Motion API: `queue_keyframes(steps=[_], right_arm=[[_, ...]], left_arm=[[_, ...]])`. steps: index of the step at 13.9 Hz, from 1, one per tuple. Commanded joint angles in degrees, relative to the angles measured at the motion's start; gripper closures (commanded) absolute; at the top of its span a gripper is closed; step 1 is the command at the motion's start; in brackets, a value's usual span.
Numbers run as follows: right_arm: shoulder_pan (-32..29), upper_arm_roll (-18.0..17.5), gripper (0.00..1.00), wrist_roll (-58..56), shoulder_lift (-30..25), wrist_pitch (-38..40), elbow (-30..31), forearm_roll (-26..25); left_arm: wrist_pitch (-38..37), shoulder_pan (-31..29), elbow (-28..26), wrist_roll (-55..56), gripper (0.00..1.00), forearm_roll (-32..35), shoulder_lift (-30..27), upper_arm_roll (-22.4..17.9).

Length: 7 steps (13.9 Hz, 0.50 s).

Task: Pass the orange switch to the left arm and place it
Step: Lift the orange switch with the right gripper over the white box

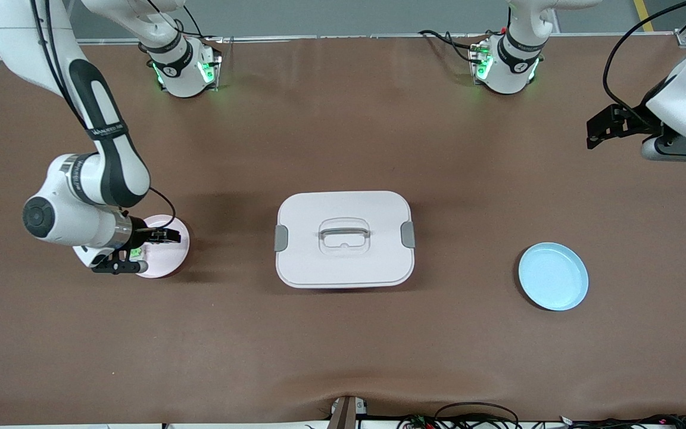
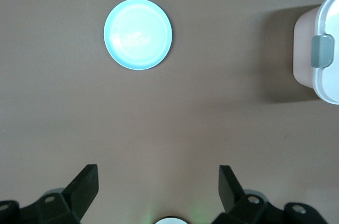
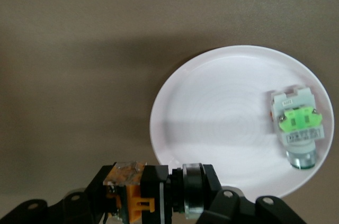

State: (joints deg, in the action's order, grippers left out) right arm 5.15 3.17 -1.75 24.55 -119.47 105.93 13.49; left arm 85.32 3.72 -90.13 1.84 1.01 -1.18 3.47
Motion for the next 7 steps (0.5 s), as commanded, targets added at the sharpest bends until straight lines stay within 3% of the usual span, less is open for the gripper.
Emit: queue_keyframes(steps=[1,4,7], right_arm=[[2.14,-0.01,1.00,7.52,-0.02,6.42,-5.54,1.27],[6.62,-0.27,1.00,19.55,0.24,10.56,-11.51,1.54],[9.97,-0.10,1.00,29.24,0.59,11.80,-16.79,9.25]], left_arm=[[-0.59,-0.20,-0.13,-1.31,0.00,0.22,-0.75,0.13],[-0.68,-0.20,-0.13,-1.31,0.00,0.22,-0.66,0.13],[-0.59,-0.20,-0.13,-1.31,0.00,0.22,-0.49,0.13]])
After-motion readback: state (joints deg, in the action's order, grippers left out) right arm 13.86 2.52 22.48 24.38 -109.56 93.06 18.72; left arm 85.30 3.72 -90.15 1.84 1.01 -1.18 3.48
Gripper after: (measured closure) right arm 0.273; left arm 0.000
